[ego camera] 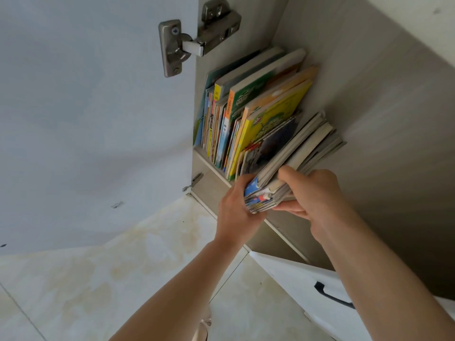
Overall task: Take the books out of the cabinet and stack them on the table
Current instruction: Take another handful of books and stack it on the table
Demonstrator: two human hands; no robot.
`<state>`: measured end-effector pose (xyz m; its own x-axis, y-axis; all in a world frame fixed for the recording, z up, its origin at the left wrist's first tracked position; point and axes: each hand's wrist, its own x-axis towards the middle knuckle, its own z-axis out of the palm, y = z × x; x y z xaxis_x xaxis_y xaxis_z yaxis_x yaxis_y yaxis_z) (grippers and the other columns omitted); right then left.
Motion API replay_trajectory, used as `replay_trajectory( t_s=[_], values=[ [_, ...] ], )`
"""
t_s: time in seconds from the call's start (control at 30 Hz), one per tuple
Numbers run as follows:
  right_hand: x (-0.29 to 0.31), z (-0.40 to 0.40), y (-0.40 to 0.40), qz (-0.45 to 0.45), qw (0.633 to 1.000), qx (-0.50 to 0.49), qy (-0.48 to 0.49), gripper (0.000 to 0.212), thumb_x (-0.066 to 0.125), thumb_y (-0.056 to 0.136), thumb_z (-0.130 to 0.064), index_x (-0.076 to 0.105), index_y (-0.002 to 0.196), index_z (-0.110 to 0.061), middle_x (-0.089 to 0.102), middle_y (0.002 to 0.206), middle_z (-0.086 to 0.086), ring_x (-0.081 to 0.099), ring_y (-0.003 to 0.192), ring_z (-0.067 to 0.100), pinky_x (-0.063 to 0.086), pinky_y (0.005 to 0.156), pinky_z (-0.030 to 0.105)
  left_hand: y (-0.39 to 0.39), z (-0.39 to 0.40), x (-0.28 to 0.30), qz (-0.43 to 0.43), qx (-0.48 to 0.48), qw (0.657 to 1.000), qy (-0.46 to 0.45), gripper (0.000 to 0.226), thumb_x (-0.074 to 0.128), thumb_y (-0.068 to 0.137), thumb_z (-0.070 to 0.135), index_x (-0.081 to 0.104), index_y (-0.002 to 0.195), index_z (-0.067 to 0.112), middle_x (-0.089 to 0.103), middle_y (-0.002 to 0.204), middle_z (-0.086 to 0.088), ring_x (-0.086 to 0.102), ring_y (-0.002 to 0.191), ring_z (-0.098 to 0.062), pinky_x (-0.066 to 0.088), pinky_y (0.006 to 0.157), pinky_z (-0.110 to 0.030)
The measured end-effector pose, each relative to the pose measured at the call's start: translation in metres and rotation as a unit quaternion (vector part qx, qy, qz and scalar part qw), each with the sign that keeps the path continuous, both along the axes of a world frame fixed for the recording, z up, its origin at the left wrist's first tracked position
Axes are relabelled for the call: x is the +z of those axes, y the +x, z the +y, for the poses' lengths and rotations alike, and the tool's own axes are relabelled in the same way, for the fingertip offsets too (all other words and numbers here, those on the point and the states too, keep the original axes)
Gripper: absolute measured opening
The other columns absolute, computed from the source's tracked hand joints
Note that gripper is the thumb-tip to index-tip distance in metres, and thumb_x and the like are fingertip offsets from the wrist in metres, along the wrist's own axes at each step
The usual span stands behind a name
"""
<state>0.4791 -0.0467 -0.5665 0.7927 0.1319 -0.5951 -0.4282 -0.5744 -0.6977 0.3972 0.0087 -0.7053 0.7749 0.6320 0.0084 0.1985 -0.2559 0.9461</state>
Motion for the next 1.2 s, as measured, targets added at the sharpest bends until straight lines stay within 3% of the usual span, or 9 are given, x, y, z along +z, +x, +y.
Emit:
replay_trajectory(
  t_s=[0.13,0.23,0.37,0.53,0.63,0.7,0.8,0.9,1.2],
  values=[
    [-0.007,0.002,-0.027,0.008,0.999,0.032,0.031,0.01,0.07,0.082,-0.019,0.065,0.088,-0.013,0.074,0.084,0.005,0.074,0.069,0.016,0.057,0.052,0.024,-0.028,0.015,-0.005,0.003,-0.02,1.0,0.006,0.053,0.079,0.071,0.022,0.052,0.117,0.029,0.069,0.098,0.012,0.066,0.084,-0.004,0.055,0.068,-0.021],
    [-0.014,0.001,-0.038,-0.016,0.996,0.069,0.045,0.032,0.071,0.083,-0.034,0.064,0.106,-0.013,0.073,0.098,0.001,0.074,0.078,0.014,0.062,0.061,0.031,-0.043,0.032,-0.003,0.013,-0.034,0.999,0.019,0.053,0.081,0.072,0.016,0.056,0.119,0.016,0.068,0.1,0.016,0.061,0.086,0.009,0.045,0.071,-0.003],
    [-0.019,-0.019,-0.032,-0.045,0.986,0.16,0.027,0.037,0.036,0.097,-0.048,0.064,0.093,-0.023,0.072,0.101,0.003,0.07,0.086,0.009,0.055,0.069,0.023,-0.052,0.047,-0.003,0.023,-0.046,0.999,-0.011,0.056,0.081,0.073,0.012,0.054,0.121,0.022,0.057,0.103,0.029,0.054,0.09,0.024,0.04,0.075,0.004],
    [-0.036,-0.059,0.01,-0.142,0.976,0.154,-0.056,0.012,0.056,0.095,-0.017,0.065,0.102,-0.017,0.071,0.101,-0.003,0.068,0.099,0.014,0.05,0.079,0.018,-0.06,0.055,-0.017,0.026,-0.054,0.997,-0.044,0.052,0.082,0.073,0.021,0.059,0.119,0.029,0.059,0.099,0.045,0.058,0.101,0.017,0.05,0.089,-0.012],
    [-0.056,-0.067,0.032,-0.115,0.966,0.213,-0.086,0.064,0.071,0.085,-0.023,0.037,0.138,-0.023,0.057,0.124,-0.007,0.056,0.114,0.012,0.047,0.082,0.011,-0.065,0.059,-0.022,0.001,-0.057,0.997,-0.05,0.044,0.077,0.073,0.032,0.065,0.115,0.035,0.066,0.106,0.032,0.062,0.106,0.006,0.053,0.093,-0.026],
    [-0.063,-0.063,0.044,-0.119,0.95,0.285,-0.045,0.091,0.08,0.076,-0.027,0.024,0.147,-0.029,0.047,0.141,-0.005,0.048,0.129,0.016,0.046,0.101,0.031,-0.066,0.062,-0.027,-0.019,-0.06,0.996,-0.06,0.04,0.076,0.075,0.032,0.066,0.113,0.037,0.071,0.109,0.013,0.065,0.107,-0.01,0.055,0.091,-0.039],
    [-0.068,-0.057,0.052,-0.113,0.926,0.356,0.048,0.088,0.084,0.071,-0.005,0.034,0.143,-0.006,0.055,0.132,0.011,0.056,0.123,0.017,0.051,0.1,0.038,-0.07,0.065,-0.041,-0.035,-0.062,0.995,-0.065,0.049,0.078,0.076,0.025,0.062,0.119,0.008,0.069,0.11,-0.004,0.065,0.107,-0.024,0.054,0.088,-0.052],
    [-0.066,-0.048,0.05,-0.104,0.915,0.385,0.067,0.064,0.076,0.072,0.011,0.048,0.129,0.002,0.064,0.117,0.005,0.063,0.107,0.0,0.053,0.092,0.024,-0.073,0.069,-0.046,-0.032,-0.058,0.995,-0.074,0.053,0.078,0.077,0.022,0.058,0.122,0.002,0.068,0.113,-0.008,0.064,0.109,-0.028,0.053,0.089,-0.054],
    [-0.075,-0.047,0.056,-0.045,0.92,0.381,0.083,0.082,0.083,0.063,0.01,0.042,0.134,-0.001,0.061,0.126,0.013,0.061,0.117,0.023,0.052,0.095,0.05,-0.075,0.077,-0.044,-0.009,-0.042,0.993,-0.113,0.051,0.078,0.074,0.031,0.064,0.116,0.005,0.072,0.108,-0.005,0.067,0.103,-0.022,0.056,0.087,-0.048]
  ],
)
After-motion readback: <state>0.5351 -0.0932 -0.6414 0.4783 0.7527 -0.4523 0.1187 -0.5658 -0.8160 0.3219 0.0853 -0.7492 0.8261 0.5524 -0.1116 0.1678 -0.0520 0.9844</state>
